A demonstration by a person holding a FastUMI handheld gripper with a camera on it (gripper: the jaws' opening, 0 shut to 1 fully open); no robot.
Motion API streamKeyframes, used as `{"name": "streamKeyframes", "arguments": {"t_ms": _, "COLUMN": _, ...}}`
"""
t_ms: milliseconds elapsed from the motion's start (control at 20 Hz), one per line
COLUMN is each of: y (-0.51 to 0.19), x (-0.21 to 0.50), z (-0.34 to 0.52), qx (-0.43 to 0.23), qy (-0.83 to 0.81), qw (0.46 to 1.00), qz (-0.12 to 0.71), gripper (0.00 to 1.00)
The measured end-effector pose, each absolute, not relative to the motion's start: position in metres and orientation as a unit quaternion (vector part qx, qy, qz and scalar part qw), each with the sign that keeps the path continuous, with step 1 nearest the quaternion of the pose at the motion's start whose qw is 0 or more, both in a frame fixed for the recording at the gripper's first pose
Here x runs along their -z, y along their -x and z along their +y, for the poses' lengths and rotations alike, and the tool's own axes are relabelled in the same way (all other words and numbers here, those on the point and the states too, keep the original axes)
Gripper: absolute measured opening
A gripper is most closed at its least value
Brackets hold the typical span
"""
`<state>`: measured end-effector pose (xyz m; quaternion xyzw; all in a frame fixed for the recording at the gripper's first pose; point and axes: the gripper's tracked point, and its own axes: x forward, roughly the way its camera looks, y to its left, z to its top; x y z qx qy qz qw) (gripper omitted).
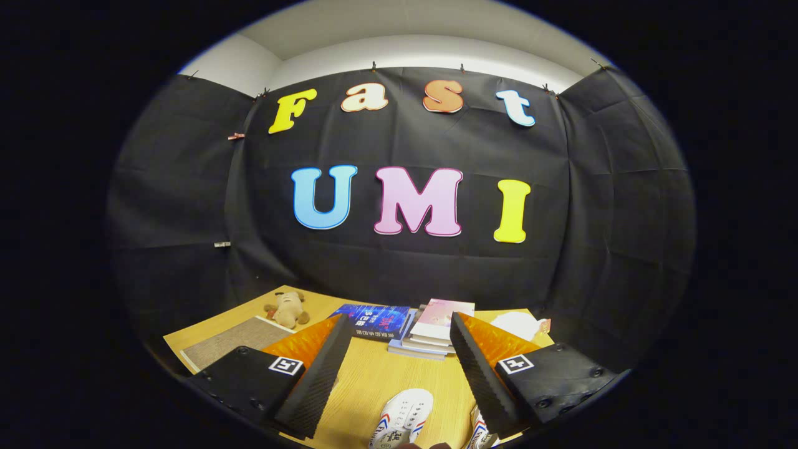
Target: Open the storage box then place both shoes into the box .Put the left shoe in first, then the right shoe, with the right side of both shoes facing outward in a uniform manner.
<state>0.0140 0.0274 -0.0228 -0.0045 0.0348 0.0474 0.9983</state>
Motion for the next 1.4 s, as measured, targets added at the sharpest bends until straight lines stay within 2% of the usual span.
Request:
{"name": "streamKeyframes", "arguments": {"t_ms": 300, "y": -0.013, "x": 0.077, "z": 0.058, "qx": -0.096, "qy": -0.031, "qw": 0.986, "qz": 0.130, "gripper": 0.97}}
{"name": "streamKeyframes", "arguments": {"t_ms": 700, "y": 0.009, "x": 0.146, "z": 0.116, "qx": -0.188, "qy": -0.162, "qw": 0.932, "qz": 0.265, "gripper": 0.99}}
{"name": "streamKeyframes", "arguments": {"t_ms": 900, "y": 0.022, "x": 0.170, "z": 0.152, "qx": -0.246, "qy": -0.244, "qw": 0.880, "qz": 0.324, "gripper": 0.98}}
{"name": "streamKeyframes", "arguments": {"t_ms": 1150, "y": 0.037, "x": 0.207, "z": 0.177, "qx": -0.283, "qy": -0.321, "qw": 0.819, "qz": 0.383, "gripper": 0.98}}
{"name": "streamKeyframes", "arguments": {"t_ms": 1400, "y": 0.047, "x": 0.217, "z": 0.198, "qx": -0.319, "qy": -0.426, "qw": 0.733, "qz": 0.424, "gripper": 0.98}}
